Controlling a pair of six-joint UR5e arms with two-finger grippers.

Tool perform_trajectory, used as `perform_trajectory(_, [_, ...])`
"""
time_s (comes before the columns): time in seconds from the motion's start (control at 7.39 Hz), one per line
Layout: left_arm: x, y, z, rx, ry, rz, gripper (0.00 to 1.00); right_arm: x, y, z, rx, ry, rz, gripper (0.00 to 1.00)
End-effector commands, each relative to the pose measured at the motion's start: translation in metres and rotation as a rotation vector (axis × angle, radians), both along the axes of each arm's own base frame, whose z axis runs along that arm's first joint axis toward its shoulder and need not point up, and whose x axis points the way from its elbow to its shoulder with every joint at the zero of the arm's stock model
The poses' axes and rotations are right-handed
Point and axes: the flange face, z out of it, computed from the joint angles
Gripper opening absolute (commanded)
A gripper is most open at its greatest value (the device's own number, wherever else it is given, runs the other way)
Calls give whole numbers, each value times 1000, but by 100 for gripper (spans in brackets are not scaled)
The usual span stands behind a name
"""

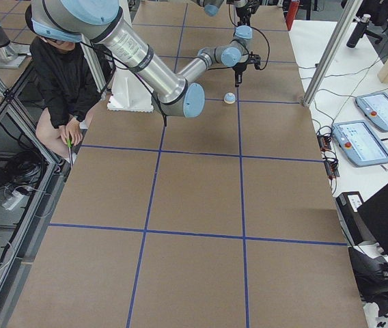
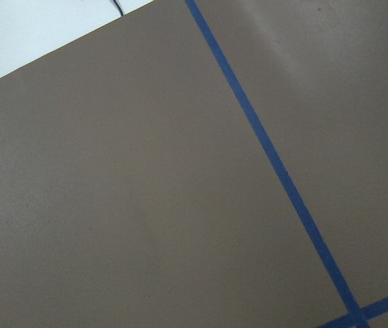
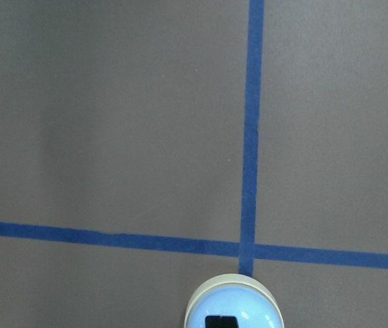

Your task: Place and press bell with both arms

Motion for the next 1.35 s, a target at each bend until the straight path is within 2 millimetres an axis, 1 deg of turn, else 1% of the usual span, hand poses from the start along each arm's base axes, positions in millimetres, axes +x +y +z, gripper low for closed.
perform_trajectory(0.0, [-13, 2, 7, -34, 14, 11, 100, 78, -15, -15, -51, 17, 37, 100])
perform_trajectory(0.14, [-37, 3, 22, -42, 20, 37, 100, 132, -22, 10, -55, 30, 26, 100])
perform_trajectory(0.27, [-67, 7, 46, -54, 1, 58, 100, 188, -18, 59, 34, 48, -54, 100])
perform_trajectory(0.41, [-98, 5, 59, -86, -32, 86, 100, 234, -21, 110, 74, 80, -82, 100])
perform_trajectory(0.54, [-130, 2, 72, -126, -77, 110, 100, 279, -30, 157, 79, 90, -118, 100])
perform_trajectory(0.68, [-152, 2, 81, -148, -97, 124, 100, 328, -35, 205, 66, 74, -143, 100])
perform_trajectory(0.81, [-175, 6, 91, -177, -99, 142, 100, 377, -28, 252, 91, 75, -180, 100])
perform_trajectory(0.95, [-208, 18, 114, -183, -97, 152, 100, 433, -21, 290, 116, 74, -200, 100])
perform_trajectory(1.08, [-236, 31, 131, -204, -82, 129, 100, 489, -4, 332, 131, 65, -210, 100])
perform_trajectory(1.22, [-267, 51, 157, -212, -92, 129, 100, 530, 27, 389, 122, 58, -236, 100])
